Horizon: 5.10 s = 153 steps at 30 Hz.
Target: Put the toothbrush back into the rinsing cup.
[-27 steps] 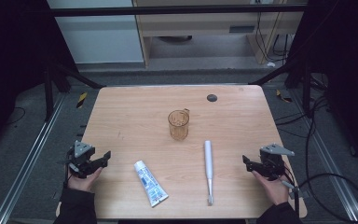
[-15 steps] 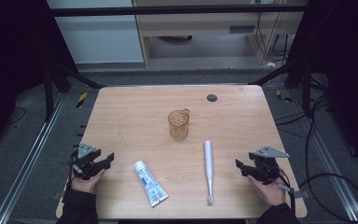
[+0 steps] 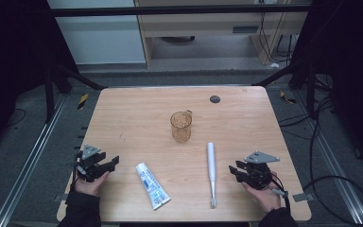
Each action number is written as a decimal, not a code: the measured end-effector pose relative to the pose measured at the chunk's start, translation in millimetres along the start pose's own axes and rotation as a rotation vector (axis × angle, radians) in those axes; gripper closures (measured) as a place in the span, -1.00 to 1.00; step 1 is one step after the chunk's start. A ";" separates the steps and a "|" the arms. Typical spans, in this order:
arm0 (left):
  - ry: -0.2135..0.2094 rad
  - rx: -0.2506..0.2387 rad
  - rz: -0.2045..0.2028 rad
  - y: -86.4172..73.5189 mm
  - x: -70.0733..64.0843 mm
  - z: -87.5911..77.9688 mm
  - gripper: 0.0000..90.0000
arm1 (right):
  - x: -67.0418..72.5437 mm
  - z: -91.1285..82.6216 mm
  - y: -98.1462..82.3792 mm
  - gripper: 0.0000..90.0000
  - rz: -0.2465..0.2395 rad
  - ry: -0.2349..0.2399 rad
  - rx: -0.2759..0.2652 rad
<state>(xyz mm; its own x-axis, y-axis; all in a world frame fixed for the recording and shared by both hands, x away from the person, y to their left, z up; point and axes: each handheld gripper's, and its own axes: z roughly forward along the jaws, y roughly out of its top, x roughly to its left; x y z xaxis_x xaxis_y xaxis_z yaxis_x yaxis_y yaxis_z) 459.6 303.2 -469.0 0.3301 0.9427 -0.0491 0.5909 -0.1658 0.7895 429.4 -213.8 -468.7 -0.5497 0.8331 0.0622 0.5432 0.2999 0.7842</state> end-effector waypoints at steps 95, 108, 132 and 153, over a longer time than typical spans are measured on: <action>0.040 0.015 0.030 0.9 -2.2 1.7 -0.22 | 23.4 16.6 19.9 1.00 -0.028 0.119 -0.026; 0.046 0.021 0.031 1.0 -0.9 2.5 -0.23 | -4.8 57.0 50.5 1.00 0.023 0.013 -0.042; 0.044 0.019 0.035 1.1 -1.0 2.6 -0.23 | -13.8 99.8 59.0 1.00 0.004 -0.036 0.041; 0.043 0.017 0.035 1.3 -1.1 1.7 -0.23 | -17.0 94.7 56.0 0.99 -0.006 -0.068 0.079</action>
<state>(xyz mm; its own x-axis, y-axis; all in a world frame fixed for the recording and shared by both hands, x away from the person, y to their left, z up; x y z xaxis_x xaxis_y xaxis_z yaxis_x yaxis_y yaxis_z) 461.2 301.4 -469.0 0.3194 0.9476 0.0049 0.5921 -0.2036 0.7797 529.3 -167.1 -484.3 -0.5104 0.8599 0.0136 0.5898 0.3384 0.7332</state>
